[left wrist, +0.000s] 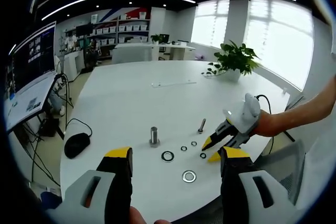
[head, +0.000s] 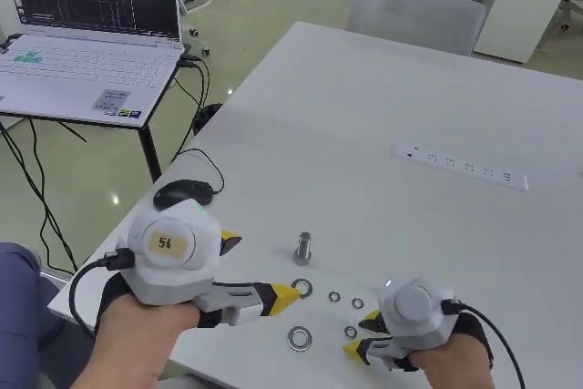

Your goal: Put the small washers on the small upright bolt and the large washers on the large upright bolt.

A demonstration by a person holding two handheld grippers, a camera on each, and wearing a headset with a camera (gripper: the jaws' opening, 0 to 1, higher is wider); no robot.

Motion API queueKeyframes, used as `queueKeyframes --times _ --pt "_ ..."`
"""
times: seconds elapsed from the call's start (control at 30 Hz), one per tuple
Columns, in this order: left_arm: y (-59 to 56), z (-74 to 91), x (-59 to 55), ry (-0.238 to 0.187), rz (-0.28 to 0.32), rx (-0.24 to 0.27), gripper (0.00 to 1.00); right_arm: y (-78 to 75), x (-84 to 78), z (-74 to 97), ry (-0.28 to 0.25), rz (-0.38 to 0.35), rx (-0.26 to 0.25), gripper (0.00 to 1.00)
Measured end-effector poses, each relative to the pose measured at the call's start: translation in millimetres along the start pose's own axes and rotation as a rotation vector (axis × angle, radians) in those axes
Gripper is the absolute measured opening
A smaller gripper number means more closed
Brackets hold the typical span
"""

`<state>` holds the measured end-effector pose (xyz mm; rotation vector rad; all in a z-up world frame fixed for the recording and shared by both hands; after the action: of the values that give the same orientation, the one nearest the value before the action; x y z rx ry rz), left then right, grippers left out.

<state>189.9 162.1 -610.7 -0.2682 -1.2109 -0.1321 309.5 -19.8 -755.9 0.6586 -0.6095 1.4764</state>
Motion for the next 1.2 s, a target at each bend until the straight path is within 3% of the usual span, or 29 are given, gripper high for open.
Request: queueKeyframes --times 0.07,0.13,0.27,0.4,0.7,1.03,1.2 --pt "0.3 0.4 -0.4 -0.001 0.001 0.000 0.68 -4.6 1.4 -1.0 0.050 0.089 0.018 0.23" --pt "0.0 0.3 -0.9 -0.003 0.002 -0.004 0.68 -5.2 4.4 -3.0 0.072 0.089 0.056 0.23" --pt "-3.0 -1.7 -1.0 -0.003 0.001 -0.013 0.68 -8.8 9.3 -6.1 0.141 0.159 0.101 0.21" --pt "-6.0 -3.1 -0.3 0.005 -0.020 -0.028 0.68 -3.2 13.3 -11.3 0.125 0.239 0.142 0.15" --pt "-5.1 -1.9 -1.1 0.018 -0.035 -0.027 0.68 -2.5 13.3 -8.9 0.138 0.225 0.121 0.15" --pt "-1.7 1.4 -0.8 0.015 -0.032 -0.014 0.68 -1.4 4.8 -2.8 0.069 0.092 0.050 0.13" --pt "-1.1 2.4 -2.4 0.016 -0.028 -0.010 0.68 -1.8 -0.3 4.2 0.054 0.074 0.026 0.13"
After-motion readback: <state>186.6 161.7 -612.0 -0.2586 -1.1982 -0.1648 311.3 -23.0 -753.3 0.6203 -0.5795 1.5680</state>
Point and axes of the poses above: the centre of the closed fingertips' face, and the gripper's own axes: z roughly backward along the fingers, y roughly to its left, x roughly out of its top, the point moved 8 cm from there along z, roughly backward along the fingers, and after that the axes turned 13 degrees about -y, right-handed, at the moved point
